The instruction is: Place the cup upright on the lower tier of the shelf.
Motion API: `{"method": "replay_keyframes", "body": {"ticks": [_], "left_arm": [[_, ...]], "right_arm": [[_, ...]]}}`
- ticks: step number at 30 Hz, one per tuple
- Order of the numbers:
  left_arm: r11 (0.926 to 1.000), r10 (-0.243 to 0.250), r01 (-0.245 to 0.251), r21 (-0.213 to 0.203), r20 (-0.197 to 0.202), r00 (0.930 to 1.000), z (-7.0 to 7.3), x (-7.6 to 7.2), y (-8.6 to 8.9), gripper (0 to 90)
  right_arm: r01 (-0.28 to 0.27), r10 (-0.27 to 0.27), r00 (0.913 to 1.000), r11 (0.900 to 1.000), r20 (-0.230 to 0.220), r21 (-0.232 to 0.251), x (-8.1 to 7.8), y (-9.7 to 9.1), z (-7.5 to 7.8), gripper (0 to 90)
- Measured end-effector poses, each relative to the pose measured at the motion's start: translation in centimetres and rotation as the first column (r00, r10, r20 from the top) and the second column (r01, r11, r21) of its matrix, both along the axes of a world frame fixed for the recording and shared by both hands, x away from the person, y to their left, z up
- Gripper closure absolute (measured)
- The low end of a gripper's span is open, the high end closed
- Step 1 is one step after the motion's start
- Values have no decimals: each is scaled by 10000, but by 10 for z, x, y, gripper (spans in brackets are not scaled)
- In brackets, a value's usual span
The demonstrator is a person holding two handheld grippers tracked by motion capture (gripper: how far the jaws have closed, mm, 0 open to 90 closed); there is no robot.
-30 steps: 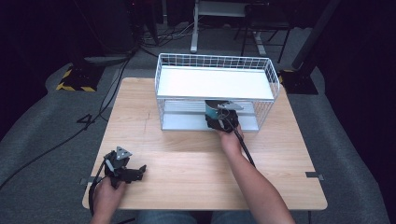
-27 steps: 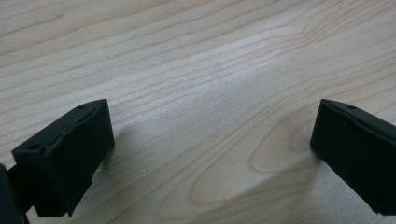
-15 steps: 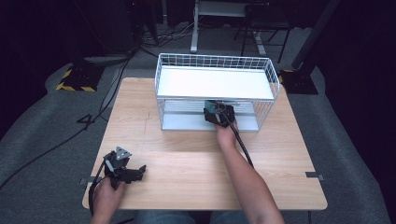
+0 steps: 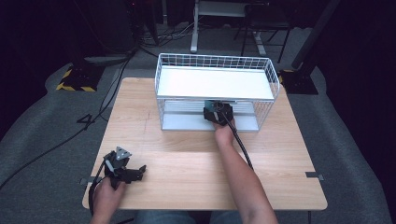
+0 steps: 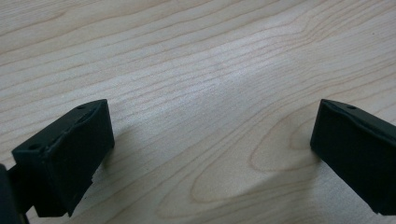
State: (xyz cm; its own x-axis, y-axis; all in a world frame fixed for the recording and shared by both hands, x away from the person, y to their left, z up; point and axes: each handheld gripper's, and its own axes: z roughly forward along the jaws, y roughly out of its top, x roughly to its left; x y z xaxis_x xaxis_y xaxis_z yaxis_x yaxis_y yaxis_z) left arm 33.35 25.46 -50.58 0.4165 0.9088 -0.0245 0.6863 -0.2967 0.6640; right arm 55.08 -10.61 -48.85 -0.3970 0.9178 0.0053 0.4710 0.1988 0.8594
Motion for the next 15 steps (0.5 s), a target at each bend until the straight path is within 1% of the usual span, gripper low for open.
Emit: {"method": "replay_keyframes", "body": {"ticks": [8, 12, 13, 14, 15], "left_arm": [[10000, 0, 0, -1, 1, 10000, 0, 0, 0, 0], [10000, -2, 2, 3, 1, 10000, 0, 0, 0, 0], [10000, 33, -33, -21, -4, 10000, 0, 0, 0, 0], [10000, 33, -33, -21, -4, 10000, 0, 0, 0, 0], [10000, -3, 3, 2, 1, 10000, 0, 0, 0, 0]], "right_arm": [[68, -67, 10000, 9999, -66, 121, -1, 1, -2, 249], [2, 0, 10000, 9998, -72, 198, -1, 0, -2, 245], [-66, 70, 9999, 9995, -129, 298, -1, -1, -2, 207], [-116, 123, 9996, 9995, -236, 298, 0, -2, -3, 161], [-116, 123, 9996, 9995, -236, 298, 0, -2, -3, 161]]}}
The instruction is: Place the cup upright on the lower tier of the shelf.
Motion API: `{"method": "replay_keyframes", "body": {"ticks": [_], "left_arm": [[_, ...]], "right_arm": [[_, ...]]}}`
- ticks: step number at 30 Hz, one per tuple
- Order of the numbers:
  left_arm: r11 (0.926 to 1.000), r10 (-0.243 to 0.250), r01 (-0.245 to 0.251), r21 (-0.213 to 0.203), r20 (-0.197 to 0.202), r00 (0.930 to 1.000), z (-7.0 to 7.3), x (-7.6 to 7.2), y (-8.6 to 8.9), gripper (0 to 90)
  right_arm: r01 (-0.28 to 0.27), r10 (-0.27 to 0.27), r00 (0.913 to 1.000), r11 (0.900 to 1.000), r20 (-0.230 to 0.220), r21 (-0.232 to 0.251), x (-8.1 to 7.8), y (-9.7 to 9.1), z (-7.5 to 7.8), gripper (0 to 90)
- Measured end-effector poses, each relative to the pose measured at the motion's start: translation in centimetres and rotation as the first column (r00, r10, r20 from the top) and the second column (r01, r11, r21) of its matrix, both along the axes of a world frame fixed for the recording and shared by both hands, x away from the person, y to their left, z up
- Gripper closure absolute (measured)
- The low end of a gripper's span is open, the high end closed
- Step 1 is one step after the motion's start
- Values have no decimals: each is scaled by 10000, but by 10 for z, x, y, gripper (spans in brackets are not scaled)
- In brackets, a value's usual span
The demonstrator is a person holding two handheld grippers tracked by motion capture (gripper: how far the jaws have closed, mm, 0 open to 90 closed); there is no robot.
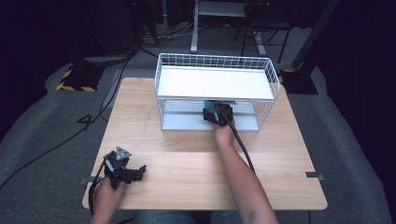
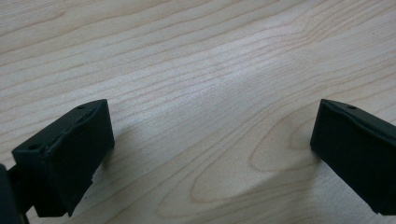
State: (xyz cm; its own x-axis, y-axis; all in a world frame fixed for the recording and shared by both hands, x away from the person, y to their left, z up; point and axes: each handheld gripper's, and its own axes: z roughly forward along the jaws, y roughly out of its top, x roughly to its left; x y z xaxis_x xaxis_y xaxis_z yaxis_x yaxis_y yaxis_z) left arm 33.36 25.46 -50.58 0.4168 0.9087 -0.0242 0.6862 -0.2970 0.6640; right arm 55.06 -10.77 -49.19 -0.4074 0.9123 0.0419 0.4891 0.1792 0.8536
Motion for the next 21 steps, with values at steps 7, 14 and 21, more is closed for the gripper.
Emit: {"method": "replay_keyframes", "body": {"ticks": [7, 14, 21], "left_arm": [[10000, 21, -21, -14, -8, 10000, 0, 0, 0, 0], [10000, 21, -21, 3, 11, 10000, 0, 0, 0, 0], [10000, 21, -21, 3, 13, 10000, 0, 0, 0, 0]], "right_arm": [[15, -15, 10000, 9999, 15, -108, -5, -3, 2, 33], [-23, 27, 9999, 9997, 149, -259, -14, -9, 7, 33], [-355, 358, 9993, 9990, 133, -261, -32, -19, 11, 33]]}}
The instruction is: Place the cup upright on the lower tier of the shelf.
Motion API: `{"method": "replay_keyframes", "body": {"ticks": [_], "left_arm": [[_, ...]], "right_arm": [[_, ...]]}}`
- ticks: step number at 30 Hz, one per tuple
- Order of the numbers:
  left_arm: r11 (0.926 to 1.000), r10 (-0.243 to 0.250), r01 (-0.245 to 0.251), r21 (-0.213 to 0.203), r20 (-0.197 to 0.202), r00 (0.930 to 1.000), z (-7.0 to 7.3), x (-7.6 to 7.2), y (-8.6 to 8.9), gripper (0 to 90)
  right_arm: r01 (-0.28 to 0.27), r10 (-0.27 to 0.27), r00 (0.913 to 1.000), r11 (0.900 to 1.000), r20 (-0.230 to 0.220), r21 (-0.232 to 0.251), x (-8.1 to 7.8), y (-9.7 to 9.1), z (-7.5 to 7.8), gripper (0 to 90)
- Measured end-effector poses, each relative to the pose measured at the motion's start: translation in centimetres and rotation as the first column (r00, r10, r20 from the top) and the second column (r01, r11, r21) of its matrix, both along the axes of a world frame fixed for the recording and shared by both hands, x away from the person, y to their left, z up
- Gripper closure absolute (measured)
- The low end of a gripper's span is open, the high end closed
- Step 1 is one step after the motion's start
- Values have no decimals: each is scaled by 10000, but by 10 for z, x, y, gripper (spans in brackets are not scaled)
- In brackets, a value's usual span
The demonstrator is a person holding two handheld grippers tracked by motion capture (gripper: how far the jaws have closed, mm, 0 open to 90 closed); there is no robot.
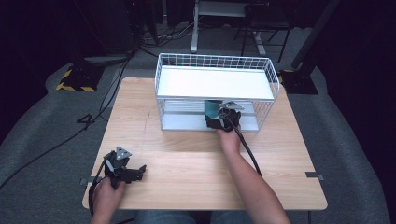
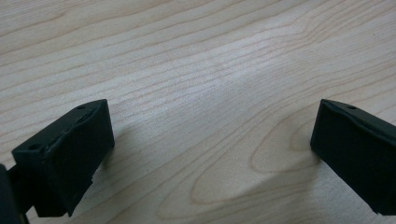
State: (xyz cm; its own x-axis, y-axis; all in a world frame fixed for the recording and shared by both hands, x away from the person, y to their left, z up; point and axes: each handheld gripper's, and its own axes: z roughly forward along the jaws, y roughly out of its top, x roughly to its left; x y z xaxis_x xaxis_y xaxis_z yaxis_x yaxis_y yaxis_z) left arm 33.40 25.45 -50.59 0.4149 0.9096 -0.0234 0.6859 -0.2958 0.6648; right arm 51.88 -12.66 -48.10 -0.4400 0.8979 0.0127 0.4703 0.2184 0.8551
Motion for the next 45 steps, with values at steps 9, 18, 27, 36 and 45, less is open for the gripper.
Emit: {"method": "replay_keyframes", "body": {"ticks": [9, 18, 27, 36, 45], "left_arm": [[10000, -6, 6, 7, -2, 10000, 0, 0, 0, 0], [10000, 5, -5, -1, 0, 10000, 0, 0, 0, 0], [10000, -5, 5, -6, -26, 10000, 0, 0, 0, 0], [10000, 4, -4, -21, -13, 10000, 0, 0, 0, 0], [9999, 140, -140, -20, -20, 9999, 0, 0, -2, 0]], "right_arm": [[-441, 440, 9988, 9990, -233, -39, -27, -17, 13, 34], [-994, 993, 9950, 9950, -111, -86, -57, -38, 32, 37], [-1266, 1266, 9919, 9920, -74, 26, -75, -60, 43, 45], [-1265, 1265, 9920, 9918, 28, 184, -93, -96, 53, 56], [-1435, 1436, 9896, 9896, -60, 127, -110, -123, 59, 93]]}}
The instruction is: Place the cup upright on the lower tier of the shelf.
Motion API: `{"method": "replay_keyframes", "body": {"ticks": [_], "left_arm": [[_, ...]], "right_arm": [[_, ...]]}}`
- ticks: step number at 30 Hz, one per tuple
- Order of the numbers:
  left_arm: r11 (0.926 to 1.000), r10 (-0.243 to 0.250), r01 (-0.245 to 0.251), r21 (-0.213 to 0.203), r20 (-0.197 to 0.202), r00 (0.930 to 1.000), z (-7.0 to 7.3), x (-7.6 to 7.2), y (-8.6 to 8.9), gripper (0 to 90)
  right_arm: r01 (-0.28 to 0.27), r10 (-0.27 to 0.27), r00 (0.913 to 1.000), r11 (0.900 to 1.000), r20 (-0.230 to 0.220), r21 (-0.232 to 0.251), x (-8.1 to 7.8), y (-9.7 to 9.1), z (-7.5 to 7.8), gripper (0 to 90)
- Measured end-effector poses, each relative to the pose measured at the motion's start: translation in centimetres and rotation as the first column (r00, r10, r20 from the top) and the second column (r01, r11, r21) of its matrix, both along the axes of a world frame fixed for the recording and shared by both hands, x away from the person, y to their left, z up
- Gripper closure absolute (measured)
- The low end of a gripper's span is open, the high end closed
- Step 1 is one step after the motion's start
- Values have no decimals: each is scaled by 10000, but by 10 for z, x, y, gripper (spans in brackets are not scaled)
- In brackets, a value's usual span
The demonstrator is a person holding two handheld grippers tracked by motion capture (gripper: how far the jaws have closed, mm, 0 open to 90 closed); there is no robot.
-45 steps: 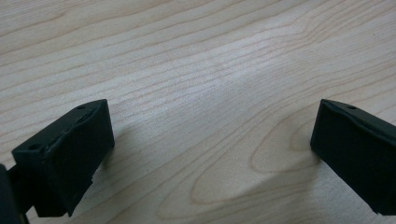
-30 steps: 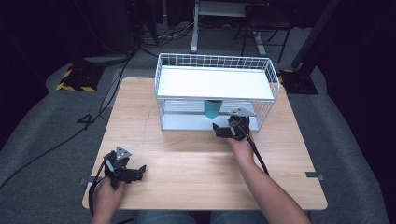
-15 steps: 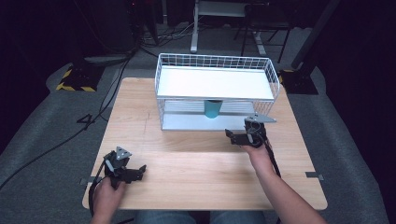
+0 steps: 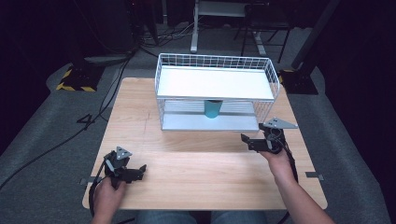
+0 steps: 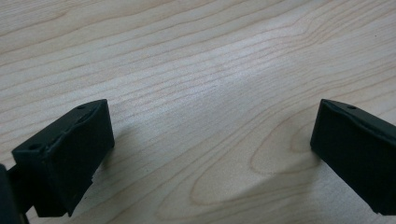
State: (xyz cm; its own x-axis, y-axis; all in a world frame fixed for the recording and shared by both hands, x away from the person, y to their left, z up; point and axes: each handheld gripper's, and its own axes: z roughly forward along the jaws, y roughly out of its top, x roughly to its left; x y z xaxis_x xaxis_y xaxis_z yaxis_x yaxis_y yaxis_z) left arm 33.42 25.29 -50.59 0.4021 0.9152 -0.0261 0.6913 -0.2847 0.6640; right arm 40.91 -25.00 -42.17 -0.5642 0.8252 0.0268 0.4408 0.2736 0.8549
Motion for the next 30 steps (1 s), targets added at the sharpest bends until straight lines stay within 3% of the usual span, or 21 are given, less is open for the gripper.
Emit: {"method": "replay_keyframes", "body": {"ticks": [5, 13, 18, 21, 30], "left_arm": [[10000, 41, -41, 5, 5, 10000, 0, 0, 0, 0], [10000, 59, -59, 3, 5, 10000, 0, 0, -1, 0], [10000, 44, -44, 12, 21, 10000, 0, 0, -1, 0], [10000, 57, -57, -10, 0, 10000, 0, -1, -1, 0], [10000, 55, -55, -8, -3, 10000, 0, -1, -1, 0]], "right_arm": [[-59, 58, 10000, 9998, -58, -168, -14, -22, 1, 156], [-262, 263, 9994, 9997, -213, 31, -25, -40, -2, 156], [-389, 387, 9992, 9990, -78, -237, -34, -48, -4, 157], [-436, 422, 9986, 9980, -311, -468, -41, -56, -11, 158], [-242, 204, 9970, 9984, -742, -503, -52, -73, -33, 159]]}}
